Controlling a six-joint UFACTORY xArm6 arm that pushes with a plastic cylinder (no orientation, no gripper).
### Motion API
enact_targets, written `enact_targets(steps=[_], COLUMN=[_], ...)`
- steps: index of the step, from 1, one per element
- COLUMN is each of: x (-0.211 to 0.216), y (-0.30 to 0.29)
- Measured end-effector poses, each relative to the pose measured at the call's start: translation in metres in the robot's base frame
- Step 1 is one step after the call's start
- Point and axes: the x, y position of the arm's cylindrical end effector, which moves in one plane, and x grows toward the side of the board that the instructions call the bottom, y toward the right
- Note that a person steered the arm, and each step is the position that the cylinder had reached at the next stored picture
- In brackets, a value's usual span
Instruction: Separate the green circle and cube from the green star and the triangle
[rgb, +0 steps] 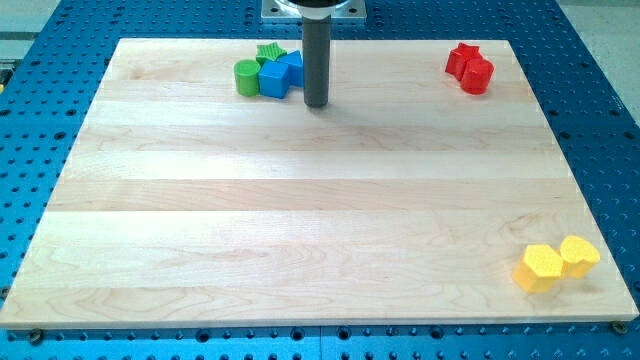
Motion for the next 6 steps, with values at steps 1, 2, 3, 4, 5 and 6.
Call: enact_targets(steps=[1, 2, 3, 4, 5, 6], x=[-0.017, -0.023, -0.024, -0.024, -0.024, -0.018], y=[-0.025, -0.069, -0.116, -0.160, -0.189, -0.201])
